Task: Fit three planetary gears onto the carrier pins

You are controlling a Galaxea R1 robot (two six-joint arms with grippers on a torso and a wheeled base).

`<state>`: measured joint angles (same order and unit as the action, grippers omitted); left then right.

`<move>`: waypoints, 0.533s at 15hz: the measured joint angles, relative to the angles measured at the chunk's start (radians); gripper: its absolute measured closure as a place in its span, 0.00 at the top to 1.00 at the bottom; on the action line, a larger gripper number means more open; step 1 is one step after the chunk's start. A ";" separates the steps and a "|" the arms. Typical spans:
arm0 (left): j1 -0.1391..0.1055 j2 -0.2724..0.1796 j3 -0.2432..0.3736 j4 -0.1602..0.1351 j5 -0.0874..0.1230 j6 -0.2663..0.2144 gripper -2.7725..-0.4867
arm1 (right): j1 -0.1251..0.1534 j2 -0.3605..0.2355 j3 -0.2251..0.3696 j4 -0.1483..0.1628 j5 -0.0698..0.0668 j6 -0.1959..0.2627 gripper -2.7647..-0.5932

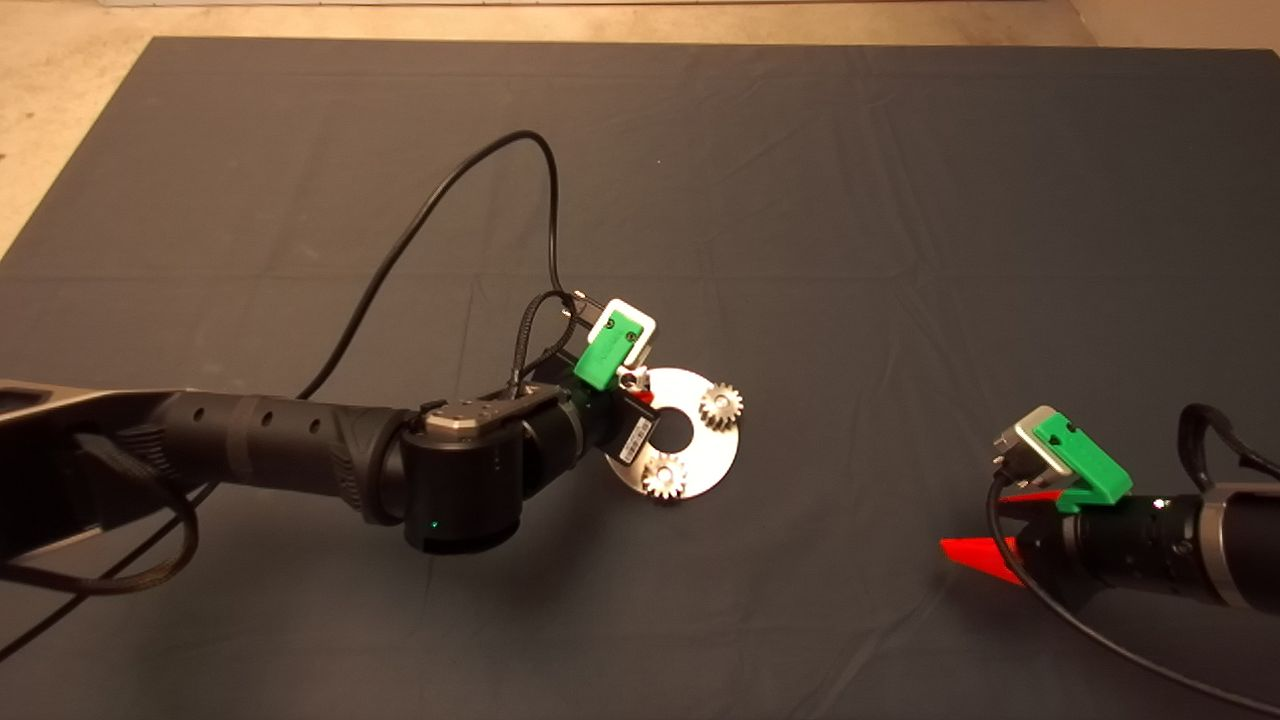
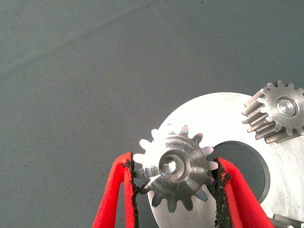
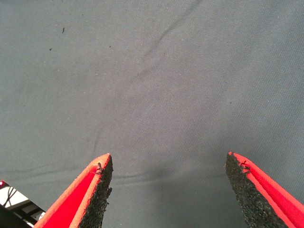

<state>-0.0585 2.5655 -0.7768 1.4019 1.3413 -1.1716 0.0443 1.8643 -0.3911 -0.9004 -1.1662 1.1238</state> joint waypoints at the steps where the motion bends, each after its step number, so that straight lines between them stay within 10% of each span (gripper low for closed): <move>1: 0.000 0.000 0.000 0.000 0.000 0.000 0.09 | 0.000 0.000 0.000 0.000 0.000 0.000 0.54; 8: 0.000 0.000 -0.007 0.000 -0.017 0.000 0.09 | 0.000 0.000 0.000 0.000 0.000 0.000 0.54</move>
<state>-0.0585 2.5651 -0.7840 1.4019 1.3243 -1.1713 0.0443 1.8640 -0.3915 -0.9004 -1.1660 1.1237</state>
